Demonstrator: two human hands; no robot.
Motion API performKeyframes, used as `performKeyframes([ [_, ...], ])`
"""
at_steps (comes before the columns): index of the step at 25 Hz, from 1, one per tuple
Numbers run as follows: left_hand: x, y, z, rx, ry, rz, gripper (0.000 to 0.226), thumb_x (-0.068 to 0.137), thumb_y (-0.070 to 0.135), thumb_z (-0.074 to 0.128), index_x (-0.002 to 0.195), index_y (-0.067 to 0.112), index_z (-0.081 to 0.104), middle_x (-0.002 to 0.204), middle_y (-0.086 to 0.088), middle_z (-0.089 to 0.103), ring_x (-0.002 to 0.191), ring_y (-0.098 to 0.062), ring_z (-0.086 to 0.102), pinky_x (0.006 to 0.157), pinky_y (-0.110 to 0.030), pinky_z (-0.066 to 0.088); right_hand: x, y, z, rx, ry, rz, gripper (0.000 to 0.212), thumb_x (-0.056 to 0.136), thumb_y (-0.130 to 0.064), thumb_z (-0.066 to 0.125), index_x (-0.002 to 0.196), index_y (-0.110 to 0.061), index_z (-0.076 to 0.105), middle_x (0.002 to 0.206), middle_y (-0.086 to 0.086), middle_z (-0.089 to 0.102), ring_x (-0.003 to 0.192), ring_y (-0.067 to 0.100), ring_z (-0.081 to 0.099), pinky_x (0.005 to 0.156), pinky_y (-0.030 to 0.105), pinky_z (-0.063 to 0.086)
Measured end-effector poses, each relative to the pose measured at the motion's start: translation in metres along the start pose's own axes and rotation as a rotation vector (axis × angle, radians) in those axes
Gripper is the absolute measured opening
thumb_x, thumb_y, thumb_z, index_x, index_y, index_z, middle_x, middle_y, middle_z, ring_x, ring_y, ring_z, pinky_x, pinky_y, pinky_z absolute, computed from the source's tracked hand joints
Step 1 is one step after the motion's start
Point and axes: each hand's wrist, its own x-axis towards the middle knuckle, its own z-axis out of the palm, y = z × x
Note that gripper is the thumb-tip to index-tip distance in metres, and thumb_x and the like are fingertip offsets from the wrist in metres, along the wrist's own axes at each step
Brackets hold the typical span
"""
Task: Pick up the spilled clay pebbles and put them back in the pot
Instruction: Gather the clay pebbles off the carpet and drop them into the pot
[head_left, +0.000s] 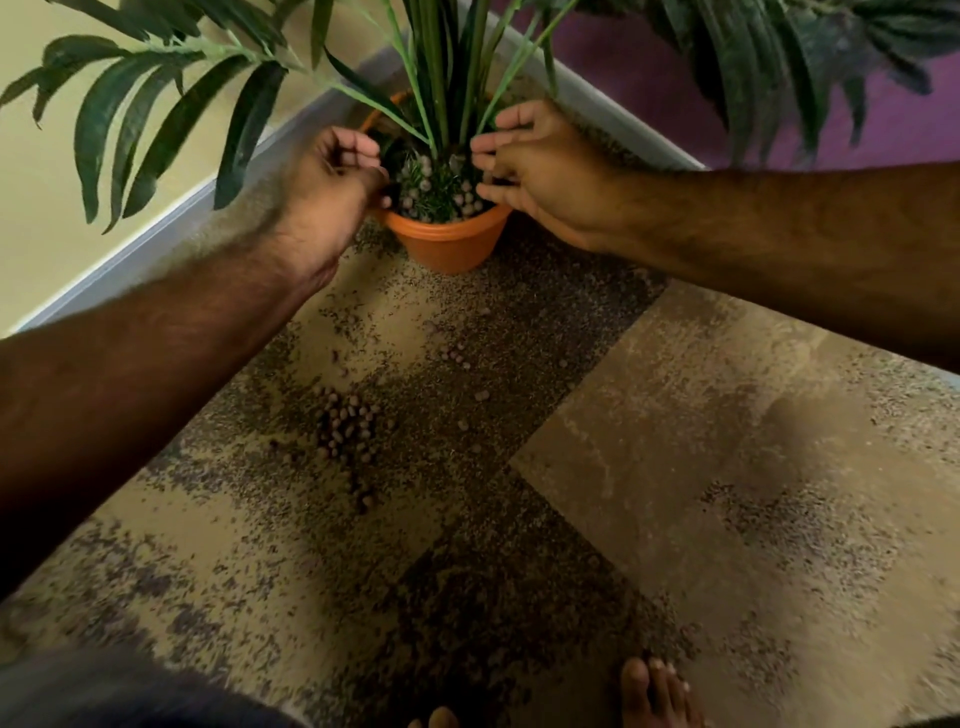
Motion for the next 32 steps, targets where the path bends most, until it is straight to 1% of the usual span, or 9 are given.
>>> performKeyframes([
  [5,-0.003,-0.010,-0.013,0.167,0.033,0.026,0.021,0.089,0.007,0.054,0.098,0.025,0.059,0.090,0.004,0.061,0.081,-0.011,0.059,0.068,-0.026,0.051,0.000,-0.001,0.006,0.023,0.025,-0.034,0.038,0.092,0.006,0.047,0.128,-0.007,0.042,0.129,0.014,0.054,0.113,0.020,0.058,0.094,0.042,0.056],
  [11,-0.008,-0.032,-0.022,0.312,0.013,0.036,0.018,0.092,0.015,0.053,0.091,0.033,0.058,0.085,0.011,0.059,0.064,0.006,0.053,0.054,-0.015,0.046,-0.001,-0.001,0.004,0.007,0.032,-0.086,0.037,0.092,0.009,0.048,0.127,-0.002,0.042,0.131,0.018,0.052,0.107,0.018,0.058,0.094,0.040,0.057],
  [15,-0.013,-0.047,-0.022,0.400,-0.083,0.021,0.017,0.089,0.019,0.053,0.089,0.035,0.055,0.082,0.013,0.056,0.064,0.004,0.053,0.058,-0.023,0.048,-0.001,-0.003,0.002,-0.007,0.035,-0.134,0.030,0.092,0.007,0.050,0.120,-0.003,0.044,0.130,0.018,0.053,0.105,0.020,0.060,0.085,0.036,0.061],
  [19,-0.023,-0.056,-0.016,0.541,-0.185,-0.030,0.014,0.091,0.021,0.054,0.088,0.034,0.051,0.083,0.010,0.058,0.064,-0.002,0.055,0.051,-0.020,0.044,-0.002,-0.010,-0.011,-0.250,0.133,-0.204,0.018,0.090,-0.014,0.060,0.107,-0.014,0.053,0.095,0.002,0.064,0.078,0.011,0.063,0.050,0.023,0.046],
  [22,-0.034,-0.061,-0.008,0.684,-0.481,0.021,0.009,0.089,0.018,0.063,0.094,0.022,0.056,0.087,0.005,0.057,0.068,0.005,0.056,0.056,-0.019,0.048,-0.008,0.005,-0.031,-0.264,-0.026,-0.172,0.010,0.094,-0.024,0.057,0.090,-0.015,0.059,0.073,0.001,0.063,0.059,0.013,0.059,0.040,0.024,0.037],
  [25,-0.044,-0.068,0.005,1.000,-0.686,0.150,0.035,0.090,0.022,0.067,0.121,0.011,0.057,0.113,-0.006,0.054,0.099,-0.014,0.053,0.082,-0.027,0.046,-0.011,0.021,-0.053,-0.419,-0.158,-0.073,0.018,0.095,-0.030,0.058,0.091,-0.013,0.064,0.074,0.004,0.067,0.063,0.018,0.064,0.041,0.025,0.041],
  [30,-0.061,-0.093,0.023,1.225,-0.874,0.056,0.081,0.088,0.038,0.072,0.155,0.023,0.028,0.154,-0.014,0.032,0.133,-0.034,0.045,0.104,-0.044,0.047,-0.030,0.089,-0.085,-0.922,-0.424,0.209,0.007,0.093,-0.019,0.064,0.098,-0.018,0.068,0.098,0.007,0.068,0.086,0.020,0.066,0.067,0.035,0.057],
  [31,-0.065,-0.099,0.026,1.245,-0.893,0.065,0.083,0.089,0.038,0.071,0.157,0.023,0.025,0.157,-0.014,0.028,0.137,-0.036,0.042,0.107,-0.046,0.045,-0.026,0.089,-0.094,-0.941,-0.531,0.206,0.014,0.091,-0.014,0.067,0.105,-0.016,0.067,0.104,0.011,0.068,0.092,0.025,0.066,0.073,0.036,0.056],
  [32,-0.069,-0.104,0.028,1.267,-0.905,0.059,0.084,0.090,0.036,0.070,0.158,0.023,0.023,0.159,-0.013,0.025,0.138,-0.038,0.040,0.109,-0.050,0.043,-0.031,0.101,-0.094,-0.981,-0.474,0.208,0.025,0.089,-0.009,0.069,0.114,-0.010,0.065,0.112,0.016,0.065,0.101,0.032,0.065,0.080,0.037,0.052],
])
